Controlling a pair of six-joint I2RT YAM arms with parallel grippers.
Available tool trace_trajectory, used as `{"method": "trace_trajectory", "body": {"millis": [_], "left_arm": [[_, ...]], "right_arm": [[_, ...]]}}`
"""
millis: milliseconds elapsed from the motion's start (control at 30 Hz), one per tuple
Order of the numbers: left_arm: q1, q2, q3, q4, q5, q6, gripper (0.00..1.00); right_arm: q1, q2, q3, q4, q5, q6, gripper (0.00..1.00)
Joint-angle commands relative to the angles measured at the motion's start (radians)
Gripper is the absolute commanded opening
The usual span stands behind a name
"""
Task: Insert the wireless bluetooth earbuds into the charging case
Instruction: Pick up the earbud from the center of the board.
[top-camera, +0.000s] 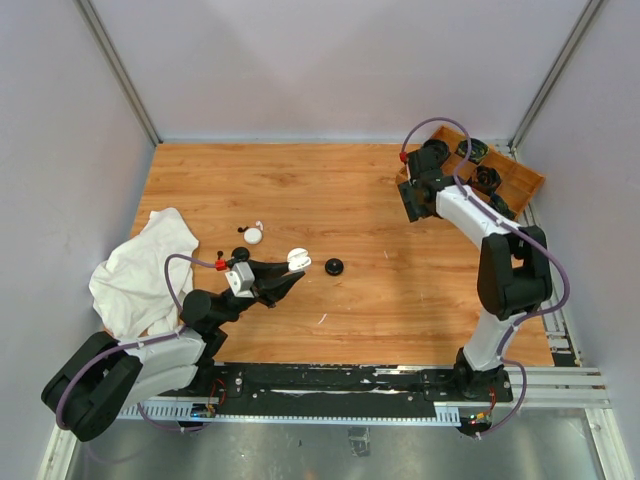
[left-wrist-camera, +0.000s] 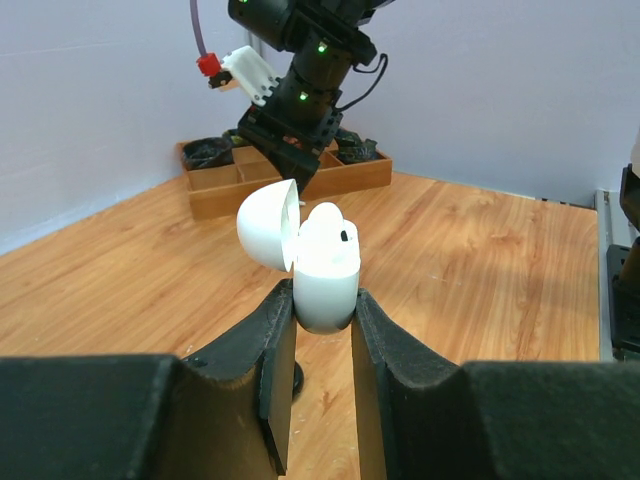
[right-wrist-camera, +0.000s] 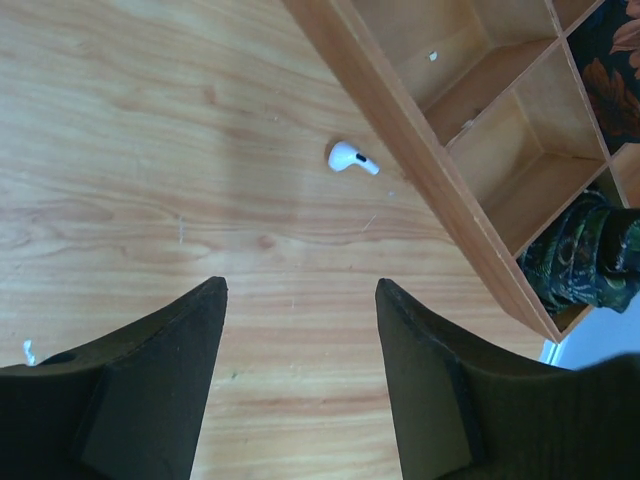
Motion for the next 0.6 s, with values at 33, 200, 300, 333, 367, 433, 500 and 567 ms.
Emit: {"method": "trace_trajectory", "body": {"millis": [33,200,300,333,367,433,500,567], "left_arm": [[0.002,-0.006,-0.007,0.02,0.003,0.018,0.0],[0.002,0.005,-0.004,0.017,0.007,0.021,0.0],[0.002,0.013,-0.002,0.017,0.011,0.022,0.0],[0.002,0.016,-0.001,0.017,0.011,0.023,0.0],[0.002,0.019,-0.001,0.016,0.009,0.025,0.0],[0.002,0.023,-0.001,0.017,0.01,0.025,0.0],[0.002,0.027,0.001,0.017,0.012,0.026,0.0],[0.002,0.029,0.002,0.017,0.013,0.026,0.0]], "right_arm": [[-0.083,0.075,0.086,-0.021,-0.129,-0.071,0.61],[-0.144,0.125,0.112,-0.001,-0.245,-0.157,0.59],[-0.175,0.145,0.117,0.017,-0.326,-0.194,0.58],[-0.182,0.155,0.118,0.024,-0.343,-0.207,0.58],[-0.19,0.163,0.119,0.03,-0.356,-0.217,0.58],[-0.2,0.174,0.119,0.051,-0.373,-0.238,0.58],[-0.21,0.185,0.118,0.065,-0.39,-0.26,0.58],[-0.22,0.2,0.122,0.076,-0.402,-0.278,0.57]]}}
